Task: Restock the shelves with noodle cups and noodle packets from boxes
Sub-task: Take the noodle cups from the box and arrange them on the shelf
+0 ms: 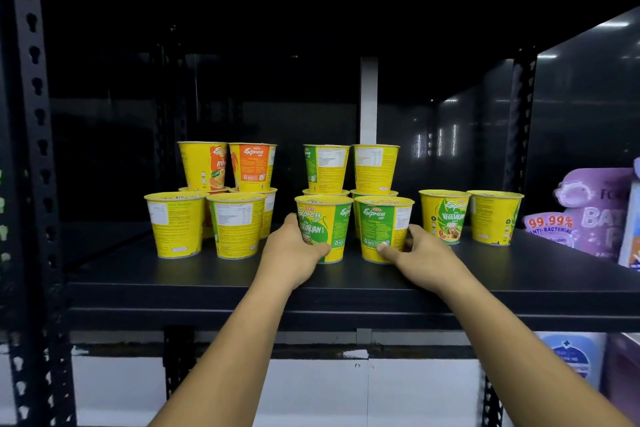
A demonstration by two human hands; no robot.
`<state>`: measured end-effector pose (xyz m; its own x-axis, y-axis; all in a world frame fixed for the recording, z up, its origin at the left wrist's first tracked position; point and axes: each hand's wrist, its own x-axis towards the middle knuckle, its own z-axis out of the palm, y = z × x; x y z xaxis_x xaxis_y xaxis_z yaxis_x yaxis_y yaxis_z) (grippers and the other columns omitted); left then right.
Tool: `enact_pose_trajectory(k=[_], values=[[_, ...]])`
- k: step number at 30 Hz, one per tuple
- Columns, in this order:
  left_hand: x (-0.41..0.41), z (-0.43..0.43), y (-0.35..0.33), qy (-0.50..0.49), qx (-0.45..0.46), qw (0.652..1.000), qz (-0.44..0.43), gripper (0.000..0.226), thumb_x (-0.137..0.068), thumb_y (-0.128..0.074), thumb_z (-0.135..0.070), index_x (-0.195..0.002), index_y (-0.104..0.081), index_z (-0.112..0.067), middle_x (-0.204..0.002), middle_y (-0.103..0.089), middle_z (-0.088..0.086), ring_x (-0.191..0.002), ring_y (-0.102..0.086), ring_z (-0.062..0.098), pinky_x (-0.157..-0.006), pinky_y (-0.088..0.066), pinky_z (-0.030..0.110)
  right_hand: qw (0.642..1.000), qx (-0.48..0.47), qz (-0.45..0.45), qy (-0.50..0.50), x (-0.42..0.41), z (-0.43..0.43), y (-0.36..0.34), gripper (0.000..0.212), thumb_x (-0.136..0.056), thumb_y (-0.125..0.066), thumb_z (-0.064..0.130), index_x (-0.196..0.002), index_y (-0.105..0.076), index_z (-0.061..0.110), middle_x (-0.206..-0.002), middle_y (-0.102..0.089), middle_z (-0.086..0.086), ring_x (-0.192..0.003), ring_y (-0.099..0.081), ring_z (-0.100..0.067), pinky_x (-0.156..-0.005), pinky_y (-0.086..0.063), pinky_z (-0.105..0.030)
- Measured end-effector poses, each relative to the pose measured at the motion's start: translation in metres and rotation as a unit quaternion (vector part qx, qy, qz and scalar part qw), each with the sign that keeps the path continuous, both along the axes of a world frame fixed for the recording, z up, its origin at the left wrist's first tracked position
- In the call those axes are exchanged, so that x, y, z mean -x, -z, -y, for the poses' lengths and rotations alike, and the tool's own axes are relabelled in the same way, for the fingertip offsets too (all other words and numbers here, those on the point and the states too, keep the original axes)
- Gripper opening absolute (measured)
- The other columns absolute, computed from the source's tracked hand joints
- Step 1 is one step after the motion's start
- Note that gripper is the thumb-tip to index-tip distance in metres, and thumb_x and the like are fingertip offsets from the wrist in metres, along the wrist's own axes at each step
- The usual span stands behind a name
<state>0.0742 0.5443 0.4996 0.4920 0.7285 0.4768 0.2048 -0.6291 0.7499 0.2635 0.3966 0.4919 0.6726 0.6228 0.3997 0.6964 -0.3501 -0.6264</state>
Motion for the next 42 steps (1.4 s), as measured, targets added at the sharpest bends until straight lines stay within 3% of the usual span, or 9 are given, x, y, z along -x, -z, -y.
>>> enact_pose_trajectory(k=[5,12,17,21,30,33,36,39,42], values=[[-0.002,0.0,0.001,-0.019,-0.02,0.999,-0.022,0.042,-0.087,-0.081,-0.03,-0.12,-0.056,-0.021,-0.113,-0.071,-0.003,-0.103,-0.066,0.018,-0.082,-0.05,0.032,0.998,0.046,0.034,0.032,0.003,-0.001,-0.001,0.049,-0.093,-0.054,0.068,-0.126,-0.054,0.031,-0.126,-0.066,0.006,-0.124,-0.056,-0.024,-0.117,-0.03,-0.056],[-0.006,0.001,0.002,-0.05,-0.047,0.997,-0.048,0.04,-0.089,-0.078,-0.037,-0.12,-0.059,-0.019,-0.117,-0.07,-0.002,-0.107,-0.065,0.022,-0.089,-0.054,0.037,0.993,0.067,0.073,0.06,0.011,0.002,-0.002,0.051,-0.096,-0.045,0.07,-0.129,-0.055,0.033,-0.126,-0.066,0.006,-0.126,-0.055,-0.024,-0.12,-0.02,-0.059],[-0.008,0.004,0.004,-0.076,-0.071,0.992,-0.066,0.038,-0.09,-0.073,-0.043,-0.115,-0.056,-0.021,-0.113,-0.069,0.0,-0.102,-0.065,0.025,-0.082,-0.053,0.036,0.99,0.085,0.088,0.071,0.015,0.005,-0.003,0.047,-0.097,-0.042,0.071,-0.118,-0.056,0.031,-0.11,-0.065,0.007,-0.12,-0.057,-0.024,-0.12,-0.02,-0.058],[-0.008,0.007,0.006,-0.101,-0.094,0.988,-0.069,0.039,-0.089,-0.071,-0.046,-0.112,-0.053,-0.021,-0.111,-0.069,0.004,-0.104,-0.064,0.031,-0.089,-0.056,0.046,0.988,0.091,0.098,0.075,0.016,0.006,-0.004,0.043,-0.097,-0.042,0.071,-0.108,-0.053,0.031,-0.096,-0.057,0.009,-0.115,-0.058,-0.024,-0.118,-0.024,-0.058],[-0.009,0.006,0.007,-0.115,-0.11,0.984,-0.075,0.039,-0.09,-0.071,-0.047,-0.112,-0.056,-0.018,-0.112,-0.069,0.006,-0.105,-0.064,0.032,-0.089,-0.055,0.043,0.989,0.081,0.1,0.074,0.018,0.007,-0.004,0.049,-0.094,-0.042,0.075,-0.109,-0.053,0.03,-0.099,-0.06,0.007,-0.113,-0.059,-0.025,-0.115,-0.031,-0.057],[-0.009,0.006,0.006,-0.119,-0.114,0.984,-0.069,0.037,-0.091,-0.07,-0.047,-0.109,-0.058,-0.017,-0.109,-0.07,0.005,-0.101,-0.066,0.029,-0.078,-0.052,0.035,0.989,0.079,0.099,0.076,0.019,0.007,-0.004,0.051,-0.093,-0.041,0.076,-0.111,-0.054,0.031,-0.111,-0.066,0.004,-0.115,-0.059,-0.025,-0.115,-0.031,-0.057],[-0.007,0.008,0.006,-0.132,-0.111,0.984,-0.042,0.034,-0.09,-0.07,-0.048,-0.102,-0.06,-0.017,-0.1,-0.07,0.002,-0.093,-0.066,0.026,-0.069,-0.049,0.033,0.988,0.085,0.1,0.08,0.021,0.008,-0.004,0.052,-0.093,-0.041,0.077,-0.11,-0.055,0.03,-0.11,-0.067,0.003,-0.114,-0.06,-0.025,-0.114,-0.032,-0.056],[-0.003,0.014,0.007,-0.174,-0.147,0.974,0.005,0.031,-0.089,-0.07,-0.045,-0.096,-0.057,-0.017,-0.091,-0.062,0.0,-0.084,-0.059,0.023,-0.063,-0.044,0.034,0.987,0.079,0.103,0.093,0.025,0.009,-0.004,0.053,-0.091,-0.047,0.076,-0.108,-0.058,0.027,-0.099,-0.063,0.003,-0.107,-0.061,-0.026,-0.106,-0.043,-0.05],[0.001,0.017,0.009,-0.162,-0.197,0.967,0.027,0.025,-0.089,-0.069,-0.04,-0.084,-0.059,-0.018,-0.083,-0.057,-0.002,-0.08,-0.054,0.02,-0.063,-0.045,0.036,0.984,0.04,0.121,0.122,0.031,0.012,-0.003,0.046,-0.09,-0.056,0.07,-0.101,-0.059,0.025,-0.093,-0.065,0.002,-0.091,-0.061,-0.024,-0.076,-0.05,-0.038]])
